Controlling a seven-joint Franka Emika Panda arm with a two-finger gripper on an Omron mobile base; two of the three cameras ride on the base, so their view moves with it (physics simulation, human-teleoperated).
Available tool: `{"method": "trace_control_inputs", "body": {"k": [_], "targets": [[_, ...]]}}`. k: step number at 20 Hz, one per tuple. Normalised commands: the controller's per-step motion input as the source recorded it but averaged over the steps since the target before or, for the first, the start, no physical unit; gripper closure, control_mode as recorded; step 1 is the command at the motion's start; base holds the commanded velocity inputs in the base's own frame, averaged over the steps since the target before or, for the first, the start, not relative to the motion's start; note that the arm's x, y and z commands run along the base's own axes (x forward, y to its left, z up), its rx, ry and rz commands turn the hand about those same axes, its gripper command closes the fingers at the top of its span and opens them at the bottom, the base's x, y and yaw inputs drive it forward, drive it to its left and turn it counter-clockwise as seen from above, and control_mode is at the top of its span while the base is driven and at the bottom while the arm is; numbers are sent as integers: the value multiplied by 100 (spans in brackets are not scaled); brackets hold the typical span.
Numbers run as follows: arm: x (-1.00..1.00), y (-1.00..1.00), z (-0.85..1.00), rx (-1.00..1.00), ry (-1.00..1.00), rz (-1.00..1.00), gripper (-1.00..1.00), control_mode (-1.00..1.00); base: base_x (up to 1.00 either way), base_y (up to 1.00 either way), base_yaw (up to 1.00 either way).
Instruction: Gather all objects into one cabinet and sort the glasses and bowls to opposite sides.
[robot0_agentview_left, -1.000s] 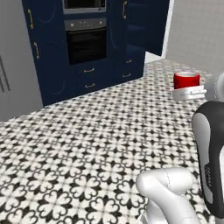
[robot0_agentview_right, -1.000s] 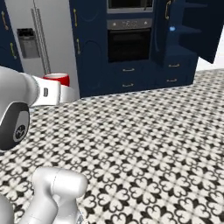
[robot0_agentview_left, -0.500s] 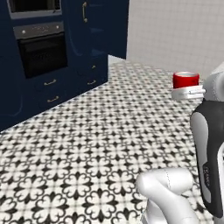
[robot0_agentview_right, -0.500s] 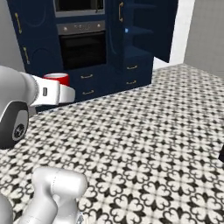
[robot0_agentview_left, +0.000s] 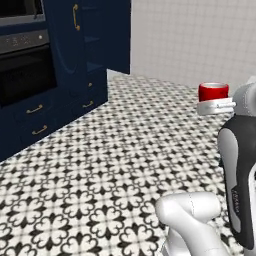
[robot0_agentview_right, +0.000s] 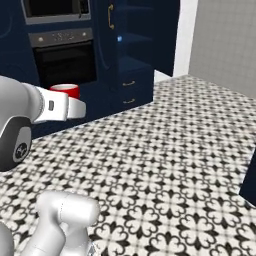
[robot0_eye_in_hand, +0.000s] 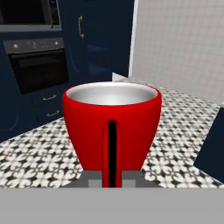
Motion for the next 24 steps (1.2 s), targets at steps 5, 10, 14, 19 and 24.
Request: {"method": "trace_control_inputs", "body": {"k": [5, 10, 14, 19, 24], "targets": [[0, 0, 0, 0, 0, 0, 100, 100, 100, -3, 17], [0, 0, 0, 0, 0, 0, 100, 100, 100, -37, 8], [0, 0, 0, 0, 0, 0, 100, 100, 100, -30, 2], [0, 0, 0, 0, 0, 0, 100, 100, 100, -2, 9], [0, 0, 0, 0, 0, 0, 100, 100, 100, 0, 11]]}}
